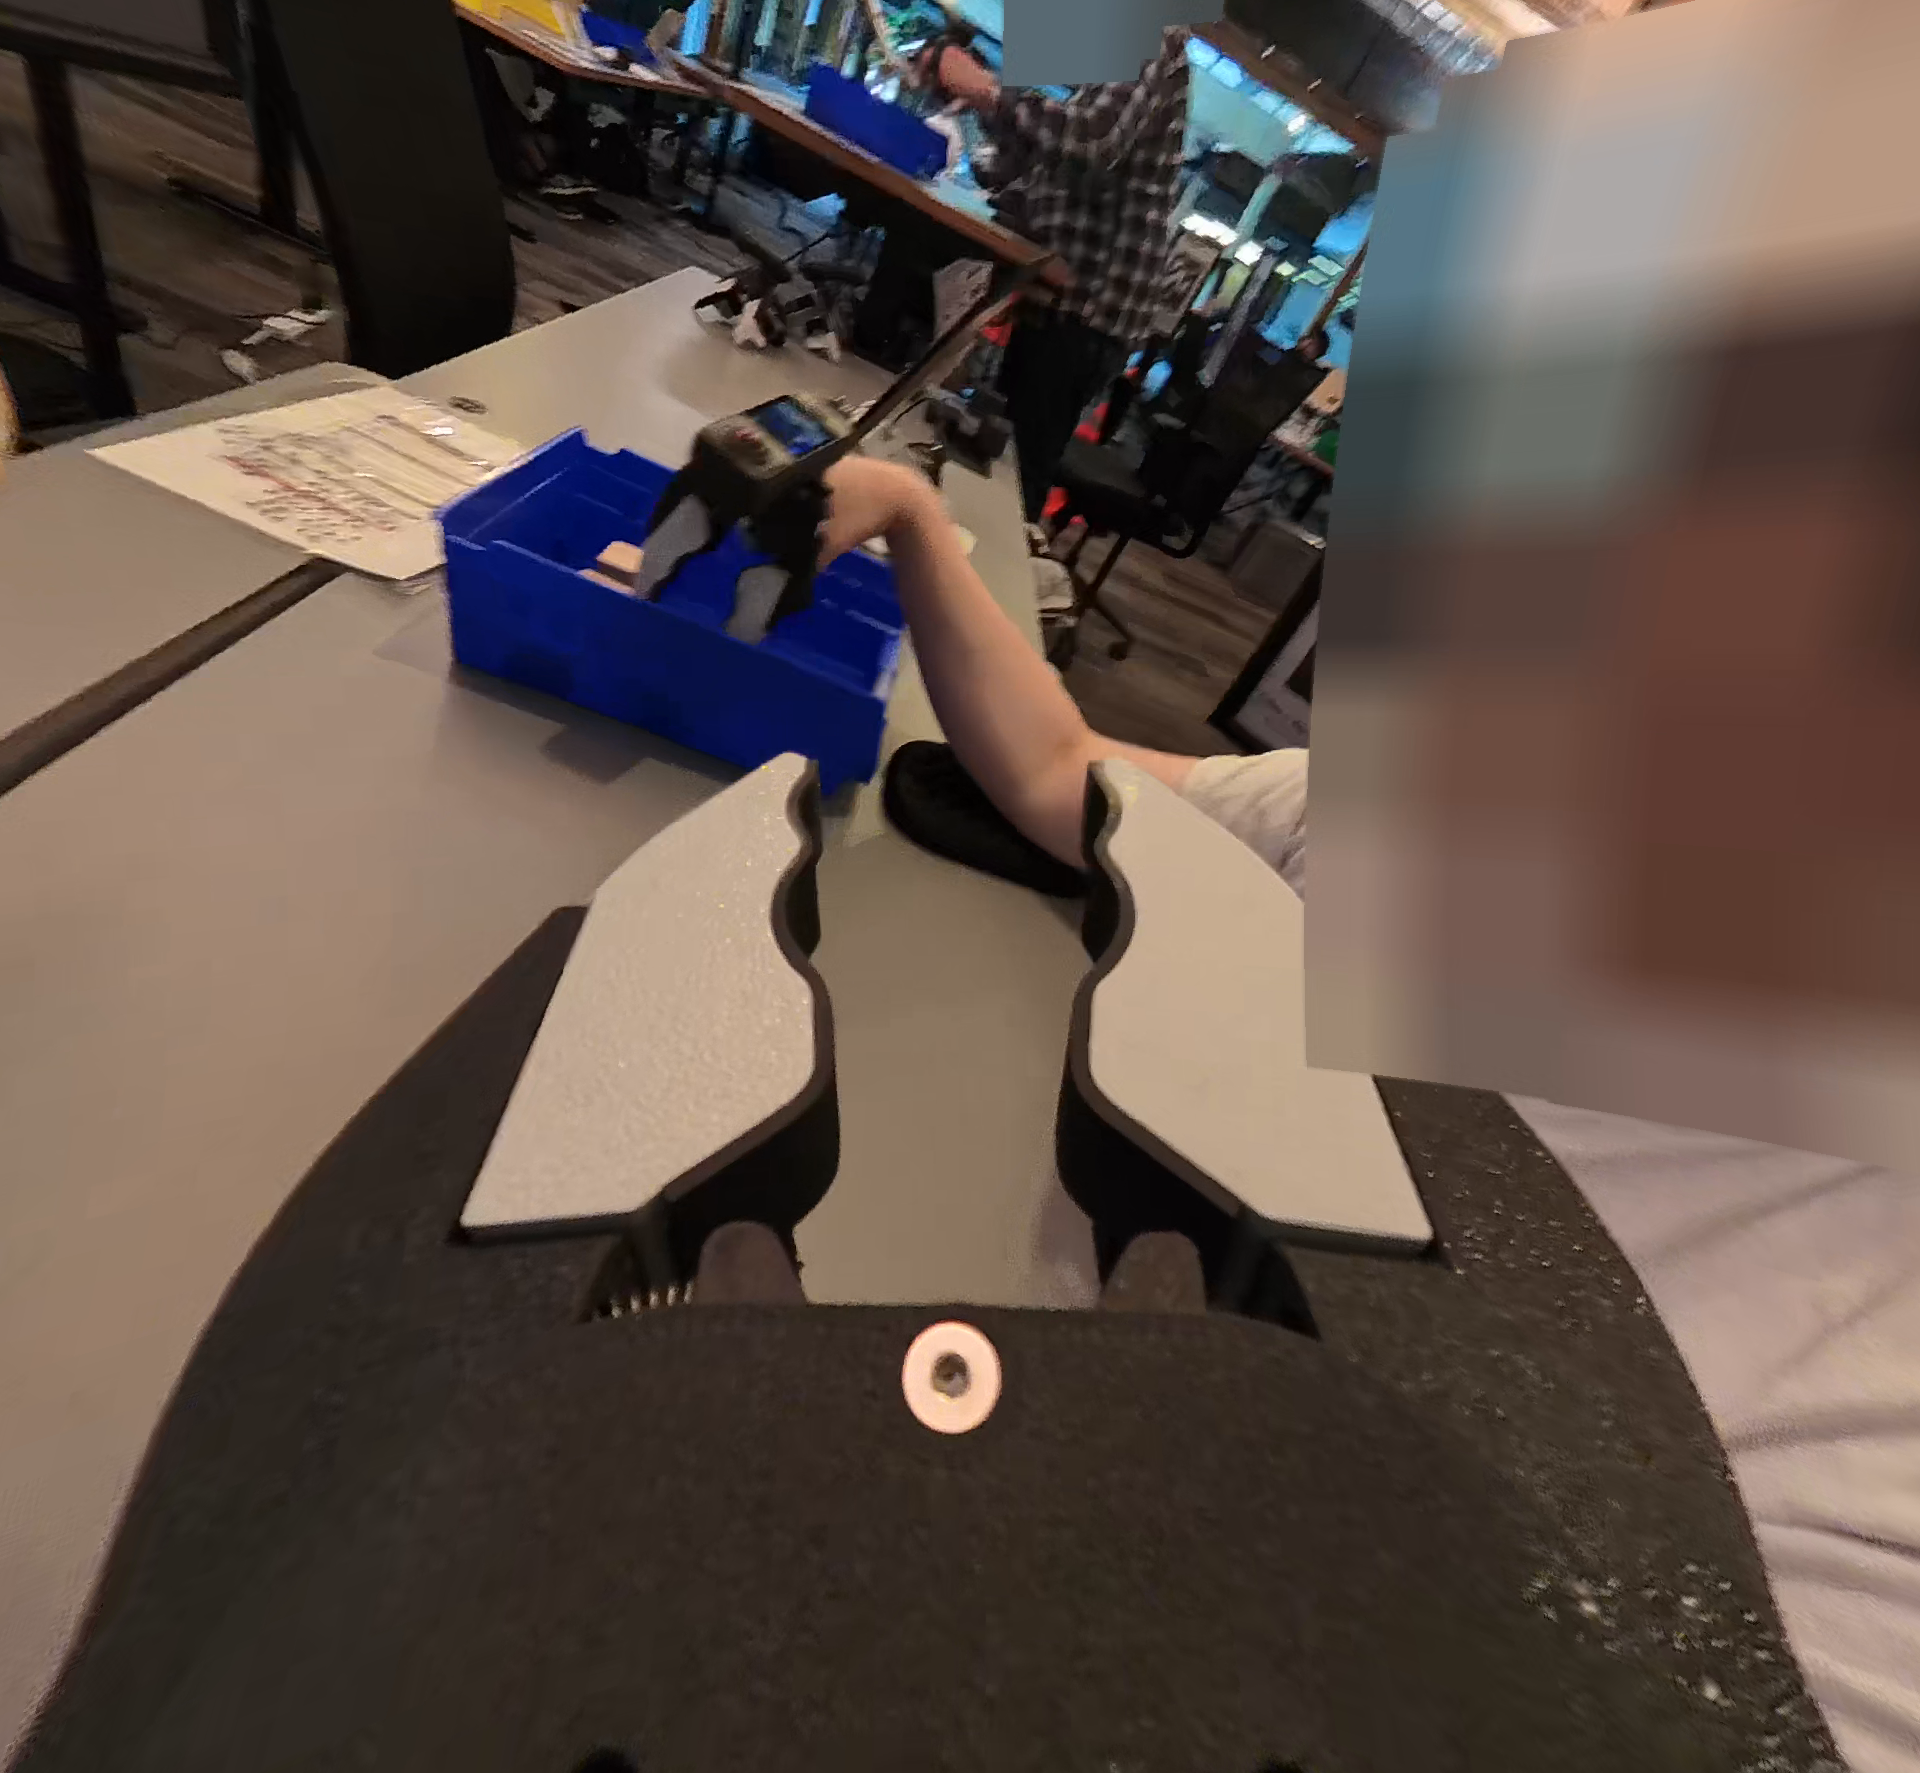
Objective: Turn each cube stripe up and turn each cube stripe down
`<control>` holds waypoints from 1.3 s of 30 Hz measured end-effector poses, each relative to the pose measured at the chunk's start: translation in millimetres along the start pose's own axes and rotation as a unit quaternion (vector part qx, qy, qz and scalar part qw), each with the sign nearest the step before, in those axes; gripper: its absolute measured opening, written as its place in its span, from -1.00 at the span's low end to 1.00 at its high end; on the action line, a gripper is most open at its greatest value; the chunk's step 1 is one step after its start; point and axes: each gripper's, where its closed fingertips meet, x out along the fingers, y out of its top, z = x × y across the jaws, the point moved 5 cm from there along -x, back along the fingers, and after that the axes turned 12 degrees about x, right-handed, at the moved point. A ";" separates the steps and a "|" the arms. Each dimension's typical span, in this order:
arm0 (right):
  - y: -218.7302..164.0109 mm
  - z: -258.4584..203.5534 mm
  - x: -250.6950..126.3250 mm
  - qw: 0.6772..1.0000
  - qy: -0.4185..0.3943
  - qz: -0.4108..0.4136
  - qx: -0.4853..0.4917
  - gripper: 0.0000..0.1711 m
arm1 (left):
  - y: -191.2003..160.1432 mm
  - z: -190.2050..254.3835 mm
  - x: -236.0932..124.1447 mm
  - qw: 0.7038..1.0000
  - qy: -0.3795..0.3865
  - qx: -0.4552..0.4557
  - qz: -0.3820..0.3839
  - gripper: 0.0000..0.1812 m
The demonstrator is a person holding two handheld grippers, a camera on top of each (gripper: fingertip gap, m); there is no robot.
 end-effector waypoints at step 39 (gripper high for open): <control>67.0 -11.4 -102.1 0.949 -0.264 0.158 -0.072 -0.37 | -174.2 -189.8 -188.5 0.742 0.536 -0.274 -0.295 -0.49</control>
